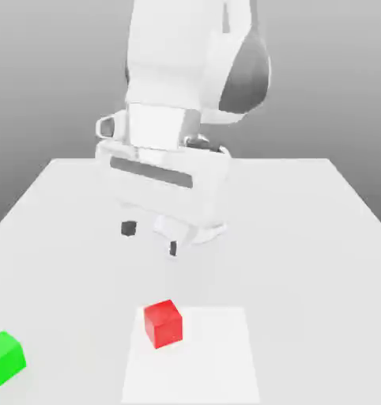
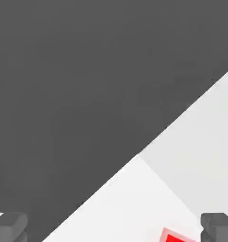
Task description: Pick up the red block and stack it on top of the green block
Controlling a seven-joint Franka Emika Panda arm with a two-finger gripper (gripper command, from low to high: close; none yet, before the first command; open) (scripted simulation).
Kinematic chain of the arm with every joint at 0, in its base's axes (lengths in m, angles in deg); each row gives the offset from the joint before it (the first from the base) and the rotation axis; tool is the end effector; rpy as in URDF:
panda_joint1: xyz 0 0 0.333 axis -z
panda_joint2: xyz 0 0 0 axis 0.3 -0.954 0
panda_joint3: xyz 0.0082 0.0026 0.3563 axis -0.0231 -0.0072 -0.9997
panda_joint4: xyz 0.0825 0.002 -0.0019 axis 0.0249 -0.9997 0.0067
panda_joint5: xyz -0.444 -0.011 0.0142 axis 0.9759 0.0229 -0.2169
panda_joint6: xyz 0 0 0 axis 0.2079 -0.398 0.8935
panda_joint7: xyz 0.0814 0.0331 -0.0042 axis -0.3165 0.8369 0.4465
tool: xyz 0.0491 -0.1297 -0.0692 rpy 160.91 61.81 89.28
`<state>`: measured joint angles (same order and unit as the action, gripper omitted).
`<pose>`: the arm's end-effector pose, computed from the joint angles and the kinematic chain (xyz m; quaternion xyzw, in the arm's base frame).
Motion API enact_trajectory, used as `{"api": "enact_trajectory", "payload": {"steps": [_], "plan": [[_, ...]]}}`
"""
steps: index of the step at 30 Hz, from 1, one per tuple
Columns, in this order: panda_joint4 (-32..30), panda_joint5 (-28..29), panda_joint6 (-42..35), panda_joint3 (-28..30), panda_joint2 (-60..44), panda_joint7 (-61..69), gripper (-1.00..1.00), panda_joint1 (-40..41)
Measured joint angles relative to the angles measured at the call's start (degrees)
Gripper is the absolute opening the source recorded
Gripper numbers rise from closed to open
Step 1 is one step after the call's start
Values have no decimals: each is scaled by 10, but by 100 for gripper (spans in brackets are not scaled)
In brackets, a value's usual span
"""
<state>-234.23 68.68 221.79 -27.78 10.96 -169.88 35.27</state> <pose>0.4425 -0.0508 0.2417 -0.6637 0.7438 -0.0734 0.0294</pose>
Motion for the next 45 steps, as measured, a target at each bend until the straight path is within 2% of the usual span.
{"api": "enact_trajectory", "payload": {"steps": [5,12,13,20,25,29,31,34,42,45], "plan": [[-51,-23,66,3,-93,-87,0,10],[-39,42,164,58,-212,-143,0,-30],[-37,46,176,69,-226,-146,-100,-40],[-37,47,178,71,-227,-148,-100,-41],[-47,-1,116,40,-153,-113,-100,-23],[-49,-30,62,37,-99,-93,-100,-28],[-18,-38,38,57,-106,-96,-100,-36],[41,-45,5,91,-132,-106,-100,22],[204,-51,-78,166,-212,-146,-100,102],[223,-61,-44,171,-266,-143,-100,113]]}}
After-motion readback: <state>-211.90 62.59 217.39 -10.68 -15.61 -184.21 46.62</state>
